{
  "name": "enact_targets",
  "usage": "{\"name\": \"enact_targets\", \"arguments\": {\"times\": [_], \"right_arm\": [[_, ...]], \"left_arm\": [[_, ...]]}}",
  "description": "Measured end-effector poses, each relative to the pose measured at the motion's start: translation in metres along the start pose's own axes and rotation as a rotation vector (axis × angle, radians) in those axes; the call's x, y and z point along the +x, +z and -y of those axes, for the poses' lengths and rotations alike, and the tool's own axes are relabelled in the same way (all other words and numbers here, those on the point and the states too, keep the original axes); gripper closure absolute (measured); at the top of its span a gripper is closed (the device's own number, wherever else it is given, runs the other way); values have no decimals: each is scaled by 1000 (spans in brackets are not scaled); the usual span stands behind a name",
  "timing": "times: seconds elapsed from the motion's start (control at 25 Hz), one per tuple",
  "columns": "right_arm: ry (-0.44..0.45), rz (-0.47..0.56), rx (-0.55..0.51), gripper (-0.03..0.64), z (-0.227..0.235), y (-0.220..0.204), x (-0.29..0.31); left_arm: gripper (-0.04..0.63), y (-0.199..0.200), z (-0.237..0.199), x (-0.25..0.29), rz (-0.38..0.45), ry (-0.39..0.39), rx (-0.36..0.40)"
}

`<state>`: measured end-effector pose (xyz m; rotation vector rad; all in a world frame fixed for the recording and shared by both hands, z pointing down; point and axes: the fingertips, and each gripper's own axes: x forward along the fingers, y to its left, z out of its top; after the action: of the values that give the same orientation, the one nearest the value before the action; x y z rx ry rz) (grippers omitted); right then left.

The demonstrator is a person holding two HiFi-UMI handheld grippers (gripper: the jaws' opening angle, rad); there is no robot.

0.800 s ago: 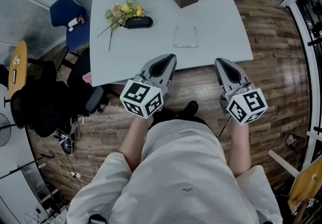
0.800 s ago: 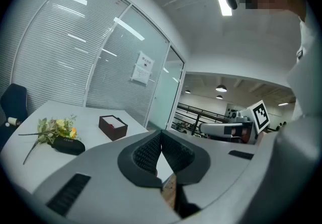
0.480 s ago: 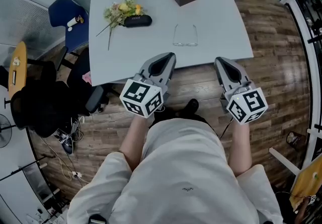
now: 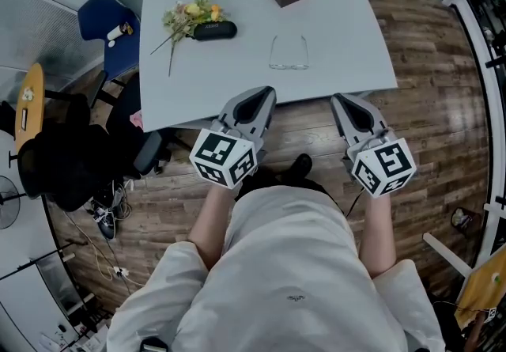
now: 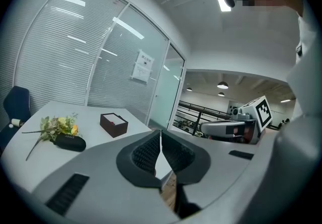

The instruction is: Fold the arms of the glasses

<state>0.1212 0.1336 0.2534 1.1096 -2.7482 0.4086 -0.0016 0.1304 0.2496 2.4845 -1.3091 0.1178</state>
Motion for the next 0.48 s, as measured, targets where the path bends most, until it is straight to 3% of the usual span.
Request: {"name": "enact_targets", "arguments": {"times": [0.4, 0.48], "right_arm": [[15, -17, 23, 575, 15, -11, -13], [21, -26, 32, 565, 14, -15, -12]], "left_arm": [[572, -13, 19, 7, -25, 3, -4], [547, -18, 19, 6, -44, 6, -9]]}}
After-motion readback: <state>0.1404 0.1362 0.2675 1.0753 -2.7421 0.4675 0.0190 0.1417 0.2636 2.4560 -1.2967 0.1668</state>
